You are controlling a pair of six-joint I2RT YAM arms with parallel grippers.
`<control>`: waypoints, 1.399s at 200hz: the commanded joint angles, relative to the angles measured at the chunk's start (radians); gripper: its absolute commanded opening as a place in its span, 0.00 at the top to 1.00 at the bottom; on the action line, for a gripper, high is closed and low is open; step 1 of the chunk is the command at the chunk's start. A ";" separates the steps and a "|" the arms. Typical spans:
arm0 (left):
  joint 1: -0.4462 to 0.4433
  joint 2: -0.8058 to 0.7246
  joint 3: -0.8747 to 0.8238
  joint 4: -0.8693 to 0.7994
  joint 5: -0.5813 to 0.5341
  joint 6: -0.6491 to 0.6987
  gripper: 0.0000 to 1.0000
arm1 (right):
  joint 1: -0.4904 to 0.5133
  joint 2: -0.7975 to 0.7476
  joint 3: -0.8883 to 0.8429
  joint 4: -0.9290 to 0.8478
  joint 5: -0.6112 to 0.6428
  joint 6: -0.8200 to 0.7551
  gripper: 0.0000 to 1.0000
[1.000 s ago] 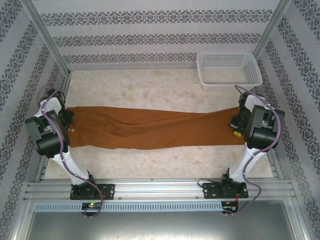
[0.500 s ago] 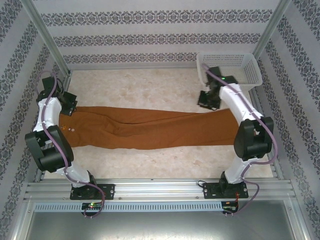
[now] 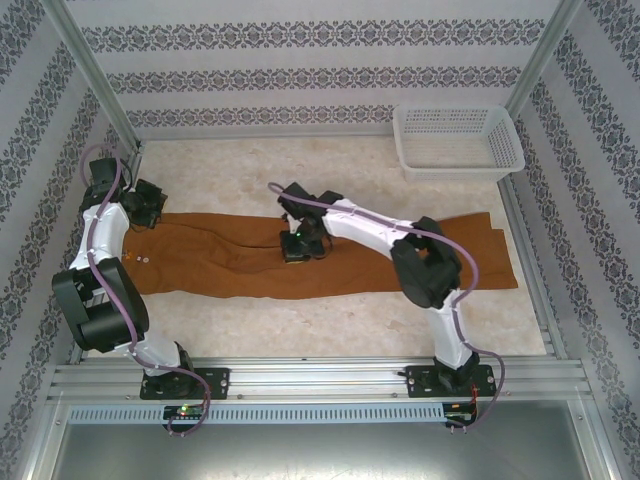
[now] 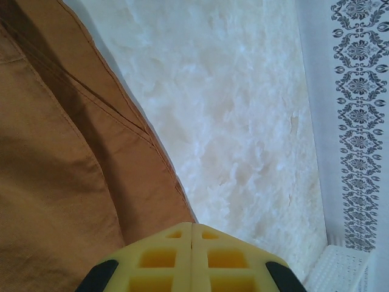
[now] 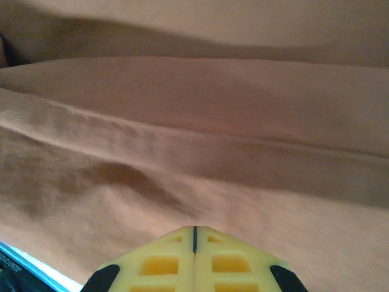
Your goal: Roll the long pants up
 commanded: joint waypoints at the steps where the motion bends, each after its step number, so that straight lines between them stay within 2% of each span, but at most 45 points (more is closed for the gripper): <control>1: -0.014 -0.032 0.012 0.003 0.001 -0.015 1.00 | 0.017 0.070 0.116 0.002 -0.027 0.016 1.00; 37: -0.015 -0.023 0.007 -0.011 0.001 -0.020 1.00 | -0.018 0.219 0.345 -0.074 -0.016 -0.033 1.00; 86: -0.021 -0.028 -0.007 -0.017 -0.019 0.000 1.00 | -0.143 0.467 0.770 -0.253 -0.039 -0.116 1.00; 106: -0.028 -0.039 -0.011 0.001 0.006 0.034 1.00 | -0.194 0.488 0.815 -0.294 -0.032 -0.143 1.00; 130: -0.034 -0.027 -0.004 -0.016 0.074 0.072 0.98 | -0.232 0.368 0.693 -0.297 0.004 -0.190 1.00; 162: -0.066 -0.040 -0.021 -0.102 0.086 0.066 1.00 | -0.299 0.087 0.329 -0.245 0.086 -0.254 1.00; 184: -0.144 -0.115 -0.119 -0.107 0.076 -0.010 1.00 | -0.402 -0.102 0.060 -0.182 0.122 -0.272 1.00; 204: -0.240 -0.177 -0.221 -0.040 0.042 -0.084 1.00 | -0.515 -0.220 -0.133 -0.128 0.115 -0.275 1.00; 231: -0.330 -0.120 -0.258 0.022 -0.034 -0.117 1.00 | -0.625 -0.267 -0.282 -0.102 0.132 -0.299 1.00; 280: -0.365 0.150 -0.102 0.078 -0.111 -0.114 1.00 | -0.747 -0.192 -0.317 -0.082 0.170 -0.309 1.00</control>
